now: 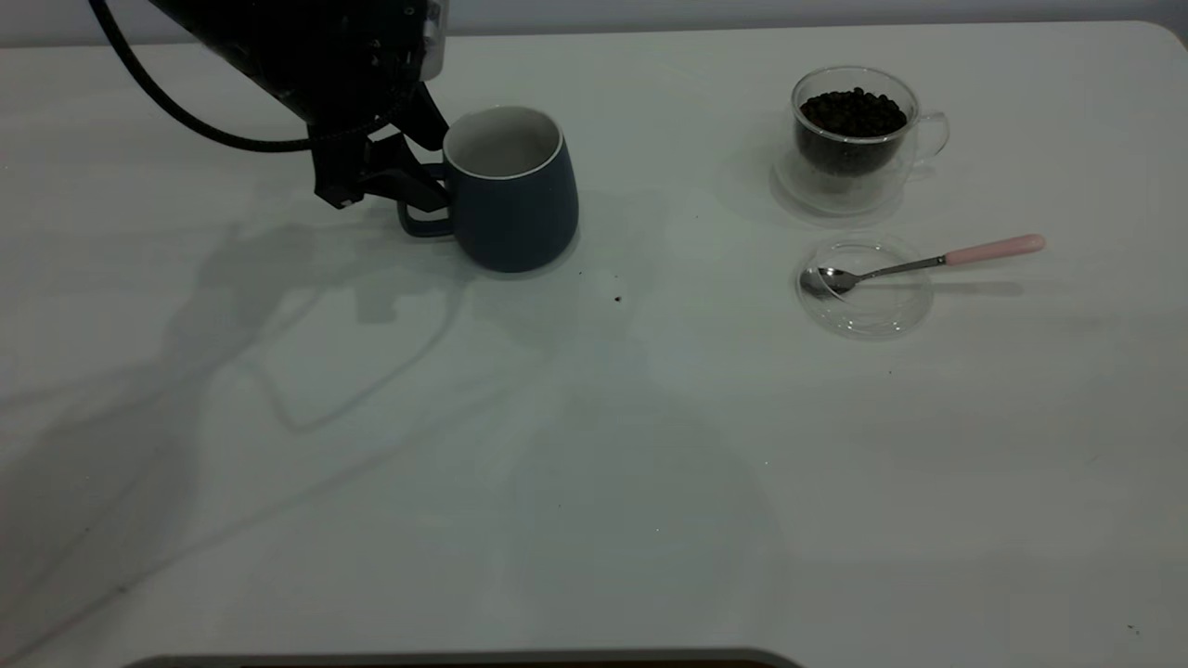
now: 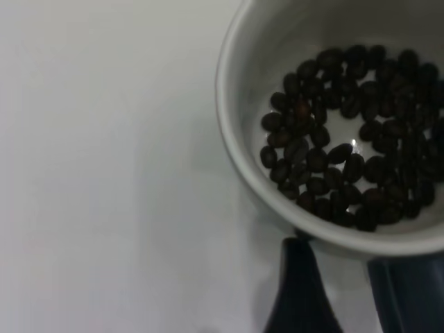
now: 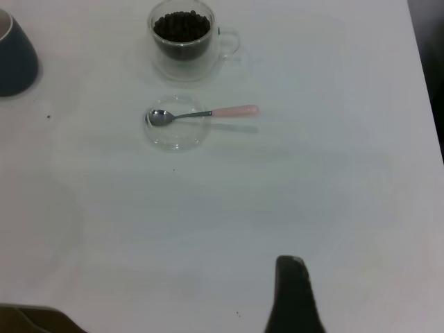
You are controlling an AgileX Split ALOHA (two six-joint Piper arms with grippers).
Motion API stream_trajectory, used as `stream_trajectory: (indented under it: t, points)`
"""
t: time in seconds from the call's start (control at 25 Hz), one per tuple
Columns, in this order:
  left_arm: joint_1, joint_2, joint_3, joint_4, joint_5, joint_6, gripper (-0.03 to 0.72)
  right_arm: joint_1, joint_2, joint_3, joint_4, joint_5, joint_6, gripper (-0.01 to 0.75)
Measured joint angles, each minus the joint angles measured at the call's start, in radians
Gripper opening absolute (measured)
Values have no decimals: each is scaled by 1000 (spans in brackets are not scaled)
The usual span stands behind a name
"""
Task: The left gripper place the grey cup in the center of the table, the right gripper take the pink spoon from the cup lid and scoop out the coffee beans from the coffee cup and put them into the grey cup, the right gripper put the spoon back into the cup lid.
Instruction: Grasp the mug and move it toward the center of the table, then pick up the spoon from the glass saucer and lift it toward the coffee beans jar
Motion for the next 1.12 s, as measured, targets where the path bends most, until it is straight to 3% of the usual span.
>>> stream_trajectory:
  t: [0.32,0.6,0.72,0.92,1.12]
  points:
    - [20,-25,0,51,59,-116,569,0,0,0,0,0,0,576]
    - [68,-195,0,200,284,-368,569,0,0,0,0,0,0,576]
    - [70,-312,0,215,356,-546,569,0,0,0,0,0,0,576]
    - [74,-565,0,226,415,-1012,569,0,0,0,0,0,0,576]
    - [75,-816,0,334,560,-1372,569,0,0,0,0,0,0,576]
